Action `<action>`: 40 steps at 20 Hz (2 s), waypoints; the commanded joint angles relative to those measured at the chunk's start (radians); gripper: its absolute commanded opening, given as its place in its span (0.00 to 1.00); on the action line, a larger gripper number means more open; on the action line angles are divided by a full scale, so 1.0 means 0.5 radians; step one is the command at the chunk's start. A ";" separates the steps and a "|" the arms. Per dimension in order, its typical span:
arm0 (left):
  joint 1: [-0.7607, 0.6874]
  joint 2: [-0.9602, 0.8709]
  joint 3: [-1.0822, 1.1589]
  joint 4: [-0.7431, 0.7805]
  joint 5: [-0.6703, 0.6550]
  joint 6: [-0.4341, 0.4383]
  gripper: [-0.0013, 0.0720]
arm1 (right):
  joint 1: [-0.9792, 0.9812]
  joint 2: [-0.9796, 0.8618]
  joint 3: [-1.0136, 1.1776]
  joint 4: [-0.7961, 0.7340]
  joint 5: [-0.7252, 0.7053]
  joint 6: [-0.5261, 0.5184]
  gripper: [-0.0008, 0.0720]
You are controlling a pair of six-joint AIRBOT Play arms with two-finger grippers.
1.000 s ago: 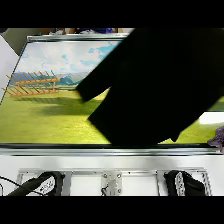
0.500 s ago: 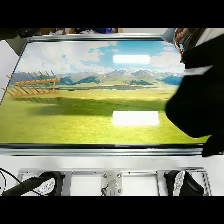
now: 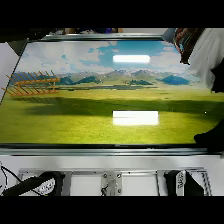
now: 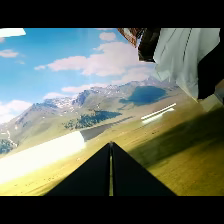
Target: Fold the clothes and pants, and hang the long-sleeved shirts on hangers.
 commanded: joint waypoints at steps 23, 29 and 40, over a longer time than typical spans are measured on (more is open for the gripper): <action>0.000 -0.002 0.001 0.000 -0.066 -0.002 0.05 | -0.307 -0.476 0.325 -0.014 -0.157 -0.008 0.04; 0.000 -0.002 0.001 -0.002 -0.065 -0.003 0.05 | -0.307 -0.584 0.314 -0.014 -0.072 -0.007 0.04; 0.000 -0.002 0.001 -0.002 -0.062 -0.002 0.05 | -0.307 -0.518 0.151 -0.015 -0.019 -0.008 0.06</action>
